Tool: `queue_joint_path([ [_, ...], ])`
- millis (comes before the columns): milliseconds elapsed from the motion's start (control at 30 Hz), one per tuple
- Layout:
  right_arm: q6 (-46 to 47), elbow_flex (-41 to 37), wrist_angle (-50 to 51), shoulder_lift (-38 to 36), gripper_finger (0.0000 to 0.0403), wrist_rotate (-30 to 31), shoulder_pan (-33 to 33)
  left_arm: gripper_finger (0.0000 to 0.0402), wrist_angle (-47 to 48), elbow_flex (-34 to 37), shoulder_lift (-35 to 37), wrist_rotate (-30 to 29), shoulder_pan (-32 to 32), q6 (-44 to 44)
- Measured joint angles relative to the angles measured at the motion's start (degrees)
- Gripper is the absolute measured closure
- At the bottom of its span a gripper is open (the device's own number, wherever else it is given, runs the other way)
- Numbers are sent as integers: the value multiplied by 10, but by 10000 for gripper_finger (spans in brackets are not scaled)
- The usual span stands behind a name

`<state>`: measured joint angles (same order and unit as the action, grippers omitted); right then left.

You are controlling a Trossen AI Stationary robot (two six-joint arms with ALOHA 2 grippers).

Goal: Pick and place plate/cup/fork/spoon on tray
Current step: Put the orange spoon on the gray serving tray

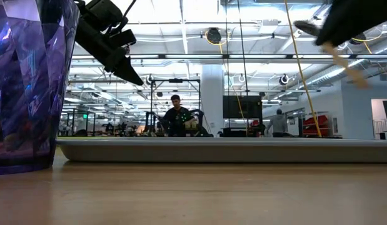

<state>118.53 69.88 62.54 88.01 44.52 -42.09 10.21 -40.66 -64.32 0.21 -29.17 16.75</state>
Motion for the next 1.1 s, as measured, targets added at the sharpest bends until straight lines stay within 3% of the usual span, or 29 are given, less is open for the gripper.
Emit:
queue_joint_path([
  [200, -130, -86, -106, 0, 382, 95, 38, 176, 0, 0, 0, 0, 0, 0],
  [333, -253, -170, -260, 0, 382, 144, 69, 176, 0, 0, 0, 0, 0, 0],
  [633, -337, -311, -555, -7, 370, 87, 111, 176, 2, 0, 0, 0, 0, -1],
  [767, -334, -337, -589, -5, 362, 43, 115, 176, 2, 0, 0, 0, 0, -1],
  [1100, -327, -342, -595, -6, 348, 32, 117, 176, 3, 0, 0, -1, 0, 0],
])
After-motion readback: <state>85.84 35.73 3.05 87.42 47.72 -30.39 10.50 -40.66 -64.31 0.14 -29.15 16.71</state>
